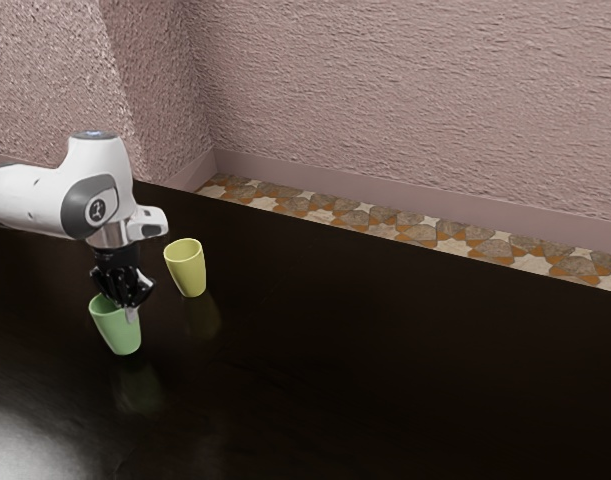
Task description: Place the left cup onto the right cup
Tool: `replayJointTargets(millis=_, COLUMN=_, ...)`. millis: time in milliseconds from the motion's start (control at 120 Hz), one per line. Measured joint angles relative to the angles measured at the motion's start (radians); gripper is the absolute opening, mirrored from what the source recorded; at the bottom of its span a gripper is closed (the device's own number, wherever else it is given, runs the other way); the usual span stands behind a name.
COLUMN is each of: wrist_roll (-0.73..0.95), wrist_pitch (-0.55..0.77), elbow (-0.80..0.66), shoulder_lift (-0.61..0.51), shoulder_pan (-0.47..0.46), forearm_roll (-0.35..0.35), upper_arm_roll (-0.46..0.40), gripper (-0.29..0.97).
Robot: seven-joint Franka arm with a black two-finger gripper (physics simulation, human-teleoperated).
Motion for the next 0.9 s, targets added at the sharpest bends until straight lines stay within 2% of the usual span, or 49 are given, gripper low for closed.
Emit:
replayJointTargets(millis=500, wrist_roll=-0.01, wrist_pitch=-0.139, elbow=0.221, shoulder_lift=0.023, shoulder_pan=0.011, forearm_roll=0.022, upper_arm_roll=0.0, gripper=-0.1)
replayJointTargets(millis=900, wrist_roll=-0.011, wrist_pitch=-0.246, elbow=0.513, shoulder_lift=0.209, shoulder_pan=0.025, forearm_roll=0.011, upper_arm_roll=-0.033, gripper=-0.1)
